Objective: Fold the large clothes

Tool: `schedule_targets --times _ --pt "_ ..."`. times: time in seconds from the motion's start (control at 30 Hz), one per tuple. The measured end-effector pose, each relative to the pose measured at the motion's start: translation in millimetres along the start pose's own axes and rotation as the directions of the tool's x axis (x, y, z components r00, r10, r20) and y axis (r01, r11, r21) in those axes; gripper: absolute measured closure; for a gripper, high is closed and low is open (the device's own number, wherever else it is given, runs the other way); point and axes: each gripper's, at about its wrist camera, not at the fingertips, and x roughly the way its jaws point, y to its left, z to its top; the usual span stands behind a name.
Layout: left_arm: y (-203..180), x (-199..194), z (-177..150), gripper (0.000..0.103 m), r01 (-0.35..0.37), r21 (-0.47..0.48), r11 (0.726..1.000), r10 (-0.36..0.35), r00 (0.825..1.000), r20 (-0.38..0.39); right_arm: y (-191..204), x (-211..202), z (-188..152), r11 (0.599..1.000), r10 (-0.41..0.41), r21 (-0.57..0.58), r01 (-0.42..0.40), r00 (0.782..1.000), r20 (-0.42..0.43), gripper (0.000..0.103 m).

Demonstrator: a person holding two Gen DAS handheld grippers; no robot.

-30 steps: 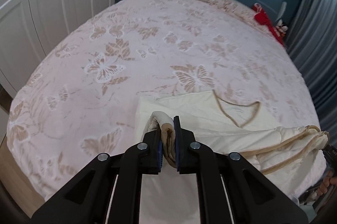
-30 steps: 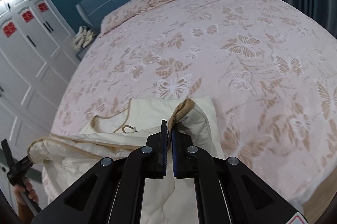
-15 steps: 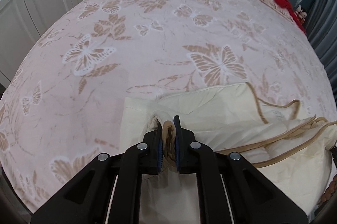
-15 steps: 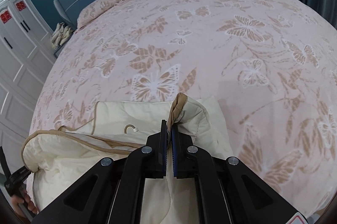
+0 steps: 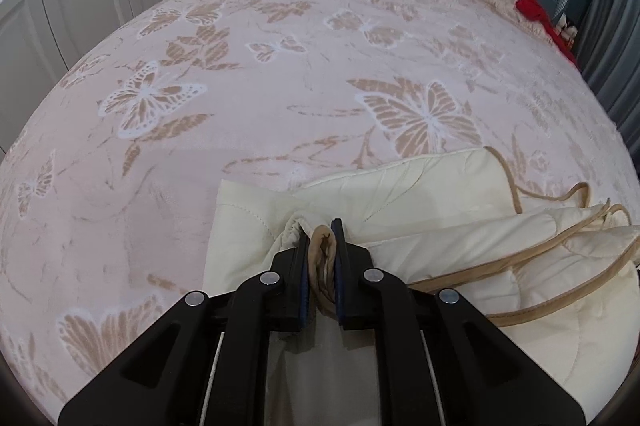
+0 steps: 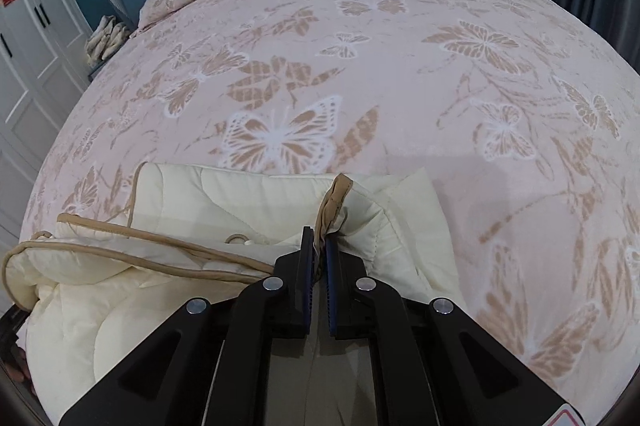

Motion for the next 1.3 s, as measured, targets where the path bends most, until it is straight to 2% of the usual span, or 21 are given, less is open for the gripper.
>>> schedule_targets --times 0.1,0.13,0.2,0.23,0.27,0.33,0.37,0.5,0.6,0.7,0.73,0.8,0.83,0.87,0.93,1.07,1.13,1.2,1.23,1.27,1.3 --pt "6 -20 3 0.091 0.032 -0.014 0.999 -0.032 0.999 0.013 -8 -18 3 0.998 0.062 0.032 -0.063 0.998 0.023 0.093" --pt "8 -30 5 0.089 0.046 -0.022 0.999 -0.046 0.999 0.020 -12 -29 3 0.994 0.092 0.050 -0.095 0.995 0.047 0.086" --pt "16 -56 7 0.068 0.099 -0.039 0.994 -0.096 0.993 0.063 -27 -62 3 0.985 0.134 0.088 -0.146 0.982 0.134 0.068" --pt "22 -74 7 0.028 0.097 -0.057 0.994 -0.090 0.990 0.113 -33 -74 3 0.982 0.140 0.100 -0.159 0.976 0.169 0.058" --pt "29 -93 7 0.010 0.091 -0.078 0.993 -0.076 0.981 0.178 -40 -88 1 0.978 0.152 0.112 -0.177 0.968 0.201 0.054" --pt "39 -119 7 0.009 0.135 -0.086 0.987 -0.108 0.958 0.265 -49 -103 0 0.974 0.161 0.119 -0.191 0.961 0.226 0.053" --pt "42 -122 11 0.009 0.135 -0.084 0.987 -0.109 0.959 0.260 -51 -106 0 0.976 0.155 0.117 -0.184 0.963 0.219 0.050" --pt "39 -93 29 0.009 0.152 -0.077 0.985 -0.142 0.983 0.120 -41 -91 7 0.983 0.148 0.085 -0.162 0.977 0.154 0.050" --pt "32 -57 34 0.010 0.215 -0.114 0.970 -0.216 0.976 0.001 -31 -65 11 0.985 0.151 0.079 -0.156 0.986 0.070 0.050" --pt "27 -24 31 0.028 0.226 -0.147 0.963 -0.243 0.964 -0.109 -22 -35 11 0.989 0.121 0.083 -0.120 0.993 -0.010 0.050" --pt "25 -17 29 0.037 0.196 -0.143 0.970 -0.214 0.968 -0.128 -21 -31 11 0.991 0.109 0.076 -0.108 0.994 -0.017 0.050" --pt "21 -14 28 0.057 0.173 -0.123 0.977 -0.189 0.973 -0.133 -17 -27 13 0.995 0.089 0.050 -0.088 0.996 -0.017 0.070" --pt "20 -14 29 0.070 0.171 -0.117 0.978 -0.186 0.974 -0.129 -14 -27 16 0.995 0.088 0.037 -0.088 0.996 -0.023 0.092" --pt "22 -15 30 0.081 0.176 -0.118 0.977 -0.190 0.974 -0.122 -12 -25 20 0.993 0.111 0.036 -0.110 0.993 -0.033 0.103" --pt "23 -20 34 0.090 0.170 -0.119 0.978 -0.183 0.977 -0.105 -9 -28 26 0.993 0.112 0.028 -0.111 0.994 -0.015 0.103" --pt "20 -22 38 0.092 0.123 -0.101 0.987 -0.131 0.988 -0.078 -1 -37 40 0.996 0.089 0.013 -0.090 0.995 0.048 0.103" --pt "18 -16 36 0.092 0.100 -0.084 0.991 -0.107 0.991 -0.085 -3 -41 42 0.998 0.049 0.021 -0.051 0.997 0.059 0.102" --pt "18 -13 34 0.092 0.094 -0.078 0.993 -0.101 0.991 -0.087 -8 -44 38 0.999 0.039 0.025 -0.041 0.997 0.061 0.084" --pt "19 -11 33 0.092 0.096 -0.081 0.992 -0.103 0.991 -0.088 -12 -44 36 0.999 0.031 0.025 -0.032 0.998 0.055 0.062" --pt "20 -10 32 0.091 0.098 -0.084 0.992 -0.105 0.990 -0.090 -14 -43 34 1.000 0.017 0.023 -0.018 0.998 0.054 0.049" --pt "21 -7 32 0.091 0.099 -0.090 0.991 -0.107 0.990 -0.094 -15 -41 33 1.000 0.004 0.017 -0.005 0.999 0.052 0.049"
